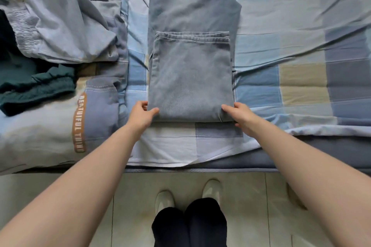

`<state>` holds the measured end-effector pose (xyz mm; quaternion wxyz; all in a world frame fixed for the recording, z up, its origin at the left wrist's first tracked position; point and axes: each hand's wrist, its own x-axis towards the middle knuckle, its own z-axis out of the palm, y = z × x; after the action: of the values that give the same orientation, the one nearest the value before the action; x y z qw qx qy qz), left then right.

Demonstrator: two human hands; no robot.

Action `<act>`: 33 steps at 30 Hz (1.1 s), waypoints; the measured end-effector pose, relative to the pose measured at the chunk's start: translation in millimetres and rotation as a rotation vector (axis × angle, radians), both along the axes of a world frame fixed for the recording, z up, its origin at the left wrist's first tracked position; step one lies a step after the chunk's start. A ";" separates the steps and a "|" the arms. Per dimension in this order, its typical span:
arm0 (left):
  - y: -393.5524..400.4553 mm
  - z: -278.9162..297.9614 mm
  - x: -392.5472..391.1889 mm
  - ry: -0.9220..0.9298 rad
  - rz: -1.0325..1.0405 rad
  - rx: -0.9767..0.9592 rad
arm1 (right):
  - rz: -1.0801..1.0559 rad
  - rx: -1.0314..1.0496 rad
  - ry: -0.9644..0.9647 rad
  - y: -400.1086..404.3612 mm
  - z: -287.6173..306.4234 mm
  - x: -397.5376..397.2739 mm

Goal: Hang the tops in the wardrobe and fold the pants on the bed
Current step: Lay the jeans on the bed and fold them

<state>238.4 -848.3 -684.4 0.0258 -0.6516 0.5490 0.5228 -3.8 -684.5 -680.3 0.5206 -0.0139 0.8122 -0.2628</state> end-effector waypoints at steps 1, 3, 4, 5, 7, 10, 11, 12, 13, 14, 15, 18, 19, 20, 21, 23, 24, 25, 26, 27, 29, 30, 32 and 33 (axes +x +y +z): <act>0.2 -2.7 3.5 -0.021 -0.031 -0.004 | -0.009 0.014 0.013 1.6 -2.6 1.4; 0.8 -5.4 9.2 -0.033 -0.066 -0.025 | -0.035 0.030 0.040 2.5 -5.6 4.1; 0.6 -6.4 10.7 -0.020 -0.046 -0.037 | -0.043 0.021 0.057 2.7 -5.9 4.5; 1.5 -6.4 12.2 0.004 -0.006 -0.044 | -0.061 0.004 0.063 2.9 -5.6 5.8; 5.2 -5.2 11.1 0.073 0.084 -0.027 | -0.137 -0.046 0.031 5.3 -2.1 5.8; 15.7 0.3 11.7 0.184 0.217 0.033 | -0.219 -0.100 -0.081 17.0 7.7 5.5; 19.6 2.2 13.9 0.218 0.240 0.049 | -0.208 -0.108 -0.102 22.4 11.5 5.5; 23.3 5.4 16.8 0.245 0.245 0.061 | -0.187 -0.111 -0.110 28.4 14.9 5.5; 26.1 8.0 19.8 0.265 0.236 0.064 | -0.173 -0.118 -0.112 33.1 17.4 5.7; 29.5 11.3 23.3 0.284 0.222 0.062 | -0.178 -0.131 -0.109 38.1 21.0 6.2; 33.3 14.2 26.1 0.307 0.211 0.063 | -0.204 -0.151 -0.108 42.7 23.7 6.6; 50.0 27.2 34.5 0.373 0.204 0.092 | -0.279 -0.213 -0.098 60.1 35.3 7.7; 56.4 30.3 37.9 0.383 0.203 0.101 | -0.277 -0.220 -0.097 66.9 37.2 8.1; 64.2 34.8 42.1 0.383 0.198 0.098 | -0.270 -0.222 -0.093 74.9 40.8 9.3; 72.5 37.3 46.7 0.381 0.198 0.086 | -0.266 -0.220 -0.088 82.6 42.2 10.9; 90.3 44.3 57.0 0.383 0.215 0.065 | -0.281 -0.213 -0.078 97.1 45.6 14.5; 100.1 49.9 63.0 0.380 0.224 0.064 | -0.301 -0.205 -0.071 104.2 49.1 17.4; 108.3 51.1 67.2 0.376 0.234 0.069 | -0.318 -0.191 -0.061 108.7 49.5 19.0; 118.2 58.3 73.1 0.372 0.237 0.083 | -0.331 -0.171 -0.057 116.2 54.2 22.6; 126.5 62.2 77.2 0.369 0.236 0.107 | -0.335 -0.147 -0.057 122.8 56.0 25.7; 143.3 71.7 87.2 0.348 0.210 0.156 | -0.310 -0.086 -0.056 138.4 64.8 35.8; 151.8 78.2 92.4 0.326 0.182 0.167 | -0.304 -0.059 -0.051 147.0 71.7 42.2; 168.3 89.2 104.0 0.255 0.120 0.174 | -0.360 -0.031 -0.050 164.4 86.9 56.3; 176.2 94.9 110.4 0.218 0.097 0.173 | -0.391 -0.024 -0.063 173.2 97.0 62.7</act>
<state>348.9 -672.1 -589.6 -0.0033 -0.6121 0.4691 0.6366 59.0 -511.4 -583.3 0.4846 0.1464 0.7795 -0.3689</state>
